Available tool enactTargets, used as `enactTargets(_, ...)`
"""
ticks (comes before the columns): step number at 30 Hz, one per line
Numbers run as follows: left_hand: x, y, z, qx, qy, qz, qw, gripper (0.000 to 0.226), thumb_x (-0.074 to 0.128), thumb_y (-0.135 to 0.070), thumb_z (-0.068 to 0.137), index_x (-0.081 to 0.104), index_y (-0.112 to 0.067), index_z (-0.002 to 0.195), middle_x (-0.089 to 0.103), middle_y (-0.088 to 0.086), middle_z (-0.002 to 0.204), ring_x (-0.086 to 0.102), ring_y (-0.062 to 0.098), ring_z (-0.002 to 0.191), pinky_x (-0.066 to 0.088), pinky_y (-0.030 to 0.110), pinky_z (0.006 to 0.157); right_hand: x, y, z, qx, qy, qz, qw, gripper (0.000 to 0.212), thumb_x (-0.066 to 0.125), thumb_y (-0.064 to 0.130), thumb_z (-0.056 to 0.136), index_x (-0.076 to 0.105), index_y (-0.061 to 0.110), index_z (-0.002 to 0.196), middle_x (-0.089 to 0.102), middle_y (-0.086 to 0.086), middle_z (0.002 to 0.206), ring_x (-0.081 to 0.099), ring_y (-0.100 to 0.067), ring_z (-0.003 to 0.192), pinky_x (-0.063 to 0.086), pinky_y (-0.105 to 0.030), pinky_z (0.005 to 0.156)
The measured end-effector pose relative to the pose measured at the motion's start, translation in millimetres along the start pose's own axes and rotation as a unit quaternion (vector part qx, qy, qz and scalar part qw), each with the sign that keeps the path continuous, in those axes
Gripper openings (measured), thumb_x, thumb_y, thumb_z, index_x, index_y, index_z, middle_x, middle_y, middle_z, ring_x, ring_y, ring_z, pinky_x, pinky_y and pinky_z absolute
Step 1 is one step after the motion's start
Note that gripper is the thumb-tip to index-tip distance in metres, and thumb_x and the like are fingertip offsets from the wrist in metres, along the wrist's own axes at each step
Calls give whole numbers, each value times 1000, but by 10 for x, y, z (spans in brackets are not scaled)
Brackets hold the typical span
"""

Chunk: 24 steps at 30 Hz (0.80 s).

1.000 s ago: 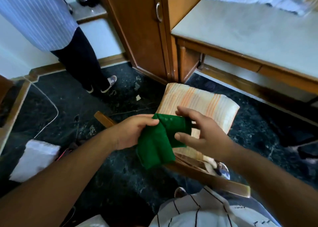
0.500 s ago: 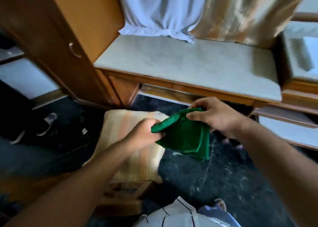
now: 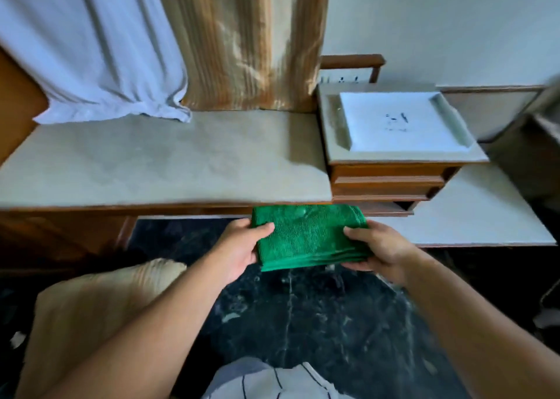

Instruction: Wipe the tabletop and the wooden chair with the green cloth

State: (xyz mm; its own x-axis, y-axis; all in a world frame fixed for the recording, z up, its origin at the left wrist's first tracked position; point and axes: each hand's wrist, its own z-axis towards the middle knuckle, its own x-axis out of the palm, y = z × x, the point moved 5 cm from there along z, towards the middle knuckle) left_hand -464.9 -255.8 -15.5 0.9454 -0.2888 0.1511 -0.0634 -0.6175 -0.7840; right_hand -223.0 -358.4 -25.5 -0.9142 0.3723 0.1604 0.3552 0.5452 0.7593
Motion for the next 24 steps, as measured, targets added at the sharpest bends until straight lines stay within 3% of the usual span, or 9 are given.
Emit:
enactTargets(7,872,-585,826,63,23,86,994,18,70,-3,88,70,-6,106,78,7,101,75,20,93,62,40,74,-839,682,419,-41,-94,-5,995,18,63,22,94,67,20,111,78,-7,101,75,-23,92,60,-38,63)
enactTargets(10,1377,-985,1286,111,44,111,987,11,68,-4,90,70,-9,100,76,4,96,75,9,76,62,31,62,-1267,1206,689,-76,-155,-3,985,16,63,19,94,68,18,110,75,-9,103,72,-24,94,59,-38,60)
enactTargets(14,2125,-1618,1910,179,68,167,967,13,72,-13,88,68,-5,98,72,5,93,68,16,78,55,32,64,-1874,2016,1021,-136,-239,-15,961,11,66,20,94,67,18,104,74,-8,98,74,-18,80,58,-32,52)
enactTargets(18,2767,-2002,2556,190,80,211,956,18,80,-19,82,66,-18,91,72,-2,89,67,13,78,52,26,60,-2393,2494,1416,-156,-314,-38,936,30,68,20,92,60,17,120,69,-5,95,71,-20,81,60,-31,53)
enactTargets(20,3004,-2000,2880,166,82,241,953,17,82,-17,80,66,-16,85,72,2,86,65,14,70,54,28,60,-2609,2544,1648,-125,-348,-76,926,35,69,20,91,60,14,124,67,-4,93,69,-21,80,59,-29,50)
enactTargets(22,3121,-1909,3165,133,79,258,954,17,82,-12,78,70,-7,90,72,17,88,63,21,69,51,31,66,-2794,2536,1866,-75,-360,-163,916,32,69,23,91,62,14,121,65,-5,92,68,-22,78,60,-31,51)
enactTargets(23,3136,-1876,3289,128,57,270,953,20,81,-12,78,72,-5,95,72,22,88,64,25,72,48,31,69,-2882,2568,1958,-53,-361,-245,898,30,68,25,92,62,15,119,66,-7,96,68,-25,79,61,-36,57)
enactTargets(24,3126,-1880,3359,139,21,298,944,21,79,-15,78,72,-9,96,71,22,85,65,31,74,47,30,71,-2952,2626,2039,-39,-364,-360,858,30,66,28,92,62,15,120,67,-9,103,69,-28,85,62,-40,67)
